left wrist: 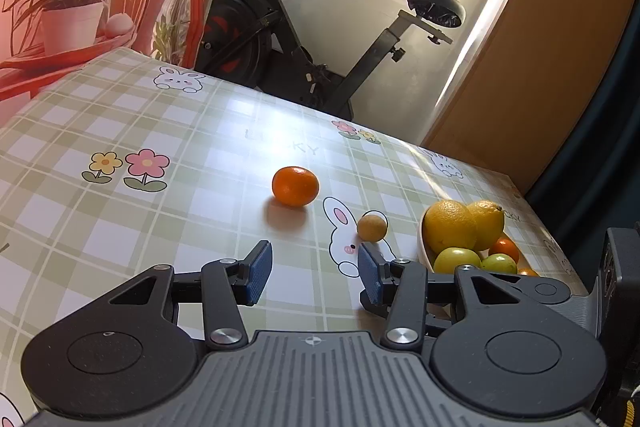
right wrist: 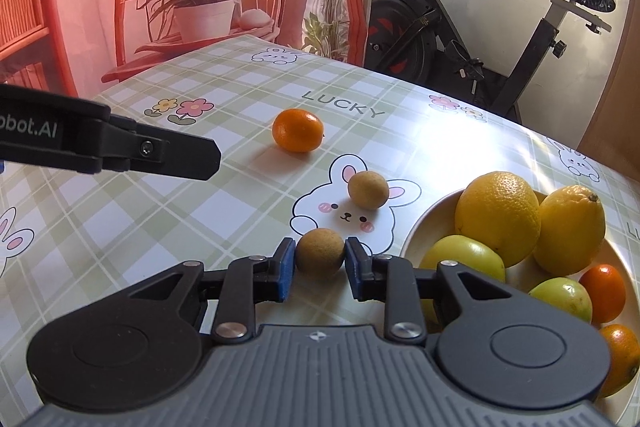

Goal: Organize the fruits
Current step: 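Close the left gripper around the brown kiwi, then carry the kiwi with the left gripper over the plate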

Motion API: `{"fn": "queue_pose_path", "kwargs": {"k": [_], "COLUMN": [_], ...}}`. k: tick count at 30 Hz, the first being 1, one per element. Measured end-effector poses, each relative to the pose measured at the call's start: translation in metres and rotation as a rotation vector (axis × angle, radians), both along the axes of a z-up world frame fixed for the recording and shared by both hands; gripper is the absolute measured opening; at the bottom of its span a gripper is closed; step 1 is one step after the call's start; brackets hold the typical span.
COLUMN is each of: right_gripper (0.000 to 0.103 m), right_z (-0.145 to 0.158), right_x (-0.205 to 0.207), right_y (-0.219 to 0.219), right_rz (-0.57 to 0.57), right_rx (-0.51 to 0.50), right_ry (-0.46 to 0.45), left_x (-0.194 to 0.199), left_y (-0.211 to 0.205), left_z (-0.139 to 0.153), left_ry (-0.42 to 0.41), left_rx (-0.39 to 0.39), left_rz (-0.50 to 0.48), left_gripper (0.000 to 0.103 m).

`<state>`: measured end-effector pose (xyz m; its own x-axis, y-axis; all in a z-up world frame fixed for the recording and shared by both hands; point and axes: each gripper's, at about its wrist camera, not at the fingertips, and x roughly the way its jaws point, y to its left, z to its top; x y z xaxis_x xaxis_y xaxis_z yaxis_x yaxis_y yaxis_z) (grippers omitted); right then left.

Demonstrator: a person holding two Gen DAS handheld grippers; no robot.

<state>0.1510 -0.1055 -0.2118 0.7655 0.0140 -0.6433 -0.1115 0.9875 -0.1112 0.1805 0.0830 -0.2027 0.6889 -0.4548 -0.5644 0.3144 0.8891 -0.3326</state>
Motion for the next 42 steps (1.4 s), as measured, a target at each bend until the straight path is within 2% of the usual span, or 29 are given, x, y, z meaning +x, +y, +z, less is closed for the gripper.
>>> {"fn": "queue_pose_path", "kwargs": {"k": [3,6,10,13,16,20,22,30,32,33,38,42], "right_gripper": [0.029,0.029,0.029,0.029,0.029,0.029,0.029,0.029,0.029,0.029,0.029,0.029], "right_z": [0.001,0.009,0.023,0.033,0.04,0.048,0.051,0.055,0.053,0.052,0.049,0.049], "right_x": [-0.009,-0.024,-0.04,-0.051,-0.059,-0.068,-0.073,-0.084,-0.086,-0.086,-0.088,-0.094], "right_y": [-0.001,-0.008,-0.019,-0.032,-0.047,-0.065,-0.076,-0.103,-0.108,-0.109,-0.116,-0.123], "right_rz": [-0.001,-0.01,-0.026,-0.049,-0.077,-0.113,-0.133,-0.183,-0.193,-0.199,-0.219,-0.241], "right_rx": [0.027,0.074,0.108,0.146,0.184,0.228,0.253,0.304,0.317,0.321,0.334,0.337], "right_ry": [-0.027,-0.093,-0.157,-0.196,-0.228,-0.261,-0.279,-0.31,-0.312,-0.311,-0.309,-0.321], "left_x": [0.003,0.008,0.016,0.023,0.036,0.053,0.058,0.073,0.073,0.073,0.065,0.05], "left_y": [0.001,-0.001,-0.017,-0.037,-0.055,-0.077,-0.089,-0.105,-0.106,-0.106,-0.103,-0.097], "left_z": [-0.001,0.0,0.005,0.007,0.003,-0.003,-0.008,-0.023,-0.024,-0.025,-0.018,-0.001], "left_ry": [0.011,0.017,0.0,-0.025,-0.022,-0.008,-0.01,0.028,0.029,0.027,0.008,-0.03], "left_rx": [-0.001,-0.004,0.01,0.047,0.091,0.116,0.154,0.206,0.225,0.227,0.255,0.252], "left_rz": [-0.004,-0.01,-0.052,-0.098,-0.119,-0.152,-0.172,-0.168,-0.161,-0.161,-0.166,-0.154], "left_gripper": [0.049,0.049,0.045,0.044,0.038,0.038,0.038,0.038,0.029,0.029,0.029,0.029]}}
